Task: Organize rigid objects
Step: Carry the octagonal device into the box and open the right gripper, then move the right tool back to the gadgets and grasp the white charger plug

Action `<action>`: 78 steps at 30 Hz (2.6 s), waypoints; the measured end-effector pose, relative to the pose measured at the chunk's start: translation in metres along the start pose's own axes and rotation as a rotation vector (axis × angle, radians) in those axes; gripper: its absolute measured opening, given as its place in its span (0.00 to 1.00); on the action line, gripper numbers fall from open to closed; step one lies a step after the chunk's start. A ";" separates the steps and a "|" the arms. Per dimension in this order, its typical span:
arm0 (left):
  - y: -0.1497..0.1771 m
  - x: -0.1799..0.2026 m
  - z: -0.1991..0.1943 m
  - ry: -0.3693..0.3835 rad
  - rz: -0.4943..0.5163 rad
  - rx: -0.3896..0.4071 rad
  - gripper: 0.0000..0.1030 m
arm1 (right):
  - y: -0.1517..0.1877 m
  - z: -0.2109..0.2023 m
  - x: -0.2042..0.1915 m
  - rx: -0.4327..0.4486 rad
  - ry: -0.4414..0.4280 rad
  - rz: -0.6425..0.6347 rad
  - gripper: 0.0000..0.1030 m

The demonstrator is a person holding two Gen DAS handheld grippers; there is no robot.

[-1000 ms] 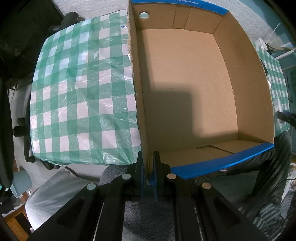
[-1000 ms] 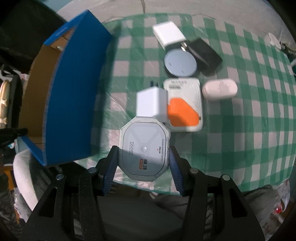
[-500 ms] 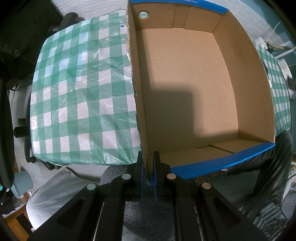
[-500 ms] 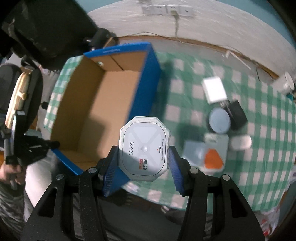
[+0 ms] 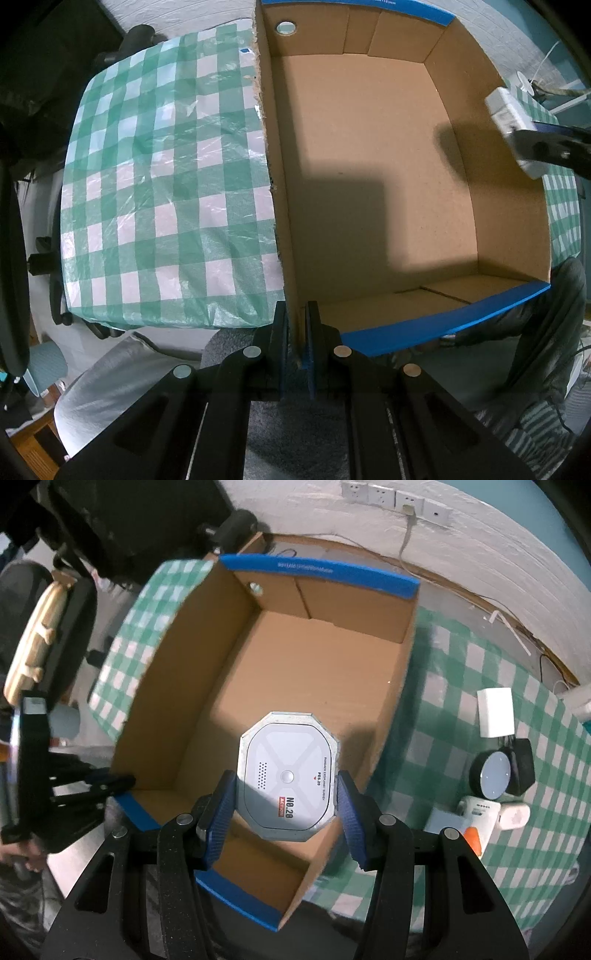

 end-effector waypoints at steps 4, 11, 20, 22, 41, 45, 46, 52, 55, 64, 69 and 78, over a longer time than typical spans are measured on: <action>0.001 -0.001 0.000 0.000 0.001 0.001 0.08 | -0.001 0.013 0.002 -0.022 0.015 -0.003 0.52; 0.000 -0.001 0.000 -0.002 0.001 -0.002 0.08 | -0.001 0.019 0.009 -0.023 0.029 0.001 0.52; 0.001 -0.001 -0.001 -0.003 0.005 -0.005 0.08 | -0.001 0.016 0.011 0.014 0.037 -0.001 0.57; 0.001 -0.001 0.000 -0.006 0.007 -0.004 0.08 | -0.001 0.015 0.012 0.016 0.024 0.002 0.59; 0.002 -0.002 -0.001 -0.013 0.018 0.000 0.09 | 0.023 -0.043 0.066 0.095 0.044 0.035 0.74; 0.001 -0.001 -0.003 -0.016 0.019 0.002 0.09 | 0.038 -0.044 0.105 0.074 0.093 0.089 0.74; 0.001 -0.001 -0.003 -0.017 0.019 0.002 0.09 | 0.042 -0.042 0.115 0.063 0.101 0.100 0.74; 0.002 -0.001 -0.003 -0.018 0.020 0.002 0.09 | 0.059 -0.035 0.158 0.035 0.134 0.166 0.74; 0.002 -0.001 -0.003 -0.017 0.020 0.003 0.09 | 0.068 -0.027 0.174 0.013 0.146 0.206 0.74; 0.002 -0.001 -0.003 -0.012 0.020 -0.001 0.09 | 0.079 0.006 0.169 -0.025 0.130 0.237 0.74; 0.002 -0.001 -0.003 -0.014 0.021 -0.003 0.09 | 0.080 0.027 0.160 -0.065 0.117 0.222 0.74; 0.001 0.000 -0.002 -0.012 0.023 -0.004 0.09 | 0.077 0.051 0.147 -0.090 0.083 0.230 0.74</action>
Point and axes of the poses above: each gripper's, at about its wrist camera, not at the fingertips, and z roughly the way its jaws point, x to its right, y to its underside, the point moved 3 cm from there along z, roughly the way its jaws point, and after that the axes turned 5 degrees about -y, right-handed, at the moved point
